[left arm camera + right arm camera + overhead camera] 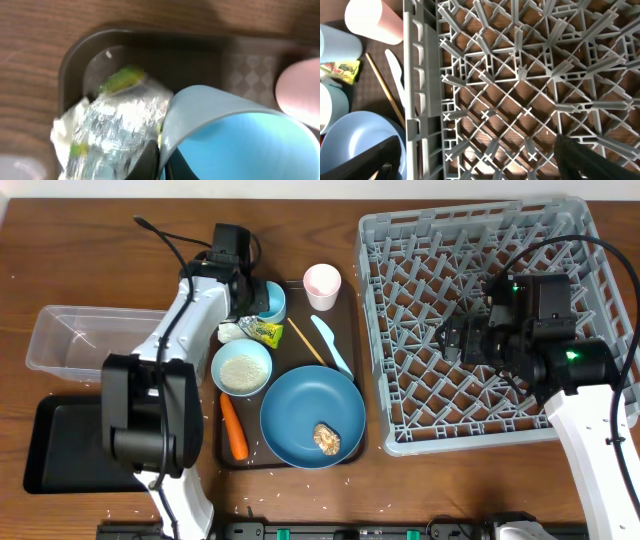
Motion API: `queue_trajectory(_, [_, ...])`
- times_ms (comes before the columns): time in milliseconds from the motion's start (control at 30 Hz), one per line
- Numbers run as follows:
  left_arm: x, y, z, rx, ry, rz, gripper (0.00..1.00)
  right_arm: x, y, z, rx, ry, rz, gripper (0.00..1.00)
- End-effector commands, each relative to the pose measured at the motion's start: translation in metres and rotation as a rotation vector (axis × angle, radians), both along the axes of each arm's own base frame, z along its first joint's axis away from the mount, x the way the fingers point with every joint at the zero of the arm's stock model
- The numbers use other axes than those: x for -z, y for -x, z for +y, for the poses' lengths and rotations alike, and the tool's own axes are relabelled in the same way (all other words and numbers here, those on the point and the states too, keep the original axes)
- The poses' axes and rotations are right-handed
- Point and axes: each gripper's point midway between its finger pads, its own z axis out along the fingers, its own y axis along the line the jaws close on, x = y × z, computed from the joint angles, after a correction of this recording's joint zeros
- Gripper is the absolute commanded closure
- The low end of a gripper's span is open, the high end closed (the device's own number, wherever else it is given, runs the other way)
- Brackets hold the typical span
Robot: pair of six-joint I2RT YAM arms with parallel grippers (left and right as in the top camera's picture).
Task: Sort waste into correct bins and load items into the dishwasher rack
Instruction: 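Reach the left gripper to the light-blue cup and grasp it, then lift the light-blue cup and hand it to the right gripper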
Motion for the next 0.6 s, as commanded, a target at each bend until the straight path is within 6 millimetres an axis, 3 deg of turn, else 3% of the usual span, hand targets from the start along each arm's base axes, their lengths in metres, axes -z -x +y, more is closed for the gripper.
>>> queue_trajectory(0, [-0.068, 0.003, -0.002, 0.012, 0.037, -0.131, 0.94, -0.01, -0.005, -0.002, 0.016, 0.0, -0.026, 0.11])
queue_trajectory(167, [-0.127, 0.027, -0.021, 0.077, 0.164, -0.213, 0.94, -0.012, -0.007, -0.002, 0.016, -0.001, -0.04, 0.15])
queue_trajectory(300, [-0.171, 0.053, -0.058, 0.207, 0.376, -0.251, 0.94, -0.019, -0.013, 0.006, -0.018, -0.037, -0.075, 0.14])
queue_trajectory(400, [-0.2, 0.073, -0.084, 0.319, 0.538, -0.271, 0.94, -0.038, -0.013, 0.04, -0.231, -0.138, -0.165, 0.14])
queue_trajectory(533, [-0.229, 0.097, -0.109, 0.453, 0.711, -0.277, 0.94, -0.093, 0.003, 0.094, -0.59, -0.36, -0.376, 0.17])
queue_trajectory(567, [-0.234, 0.102, -0.113, 0.483, 0.749, -0.274, 0.94, -0.1, 0.006, 0.099, -0.63, -0.384, -0.405, 0.19])
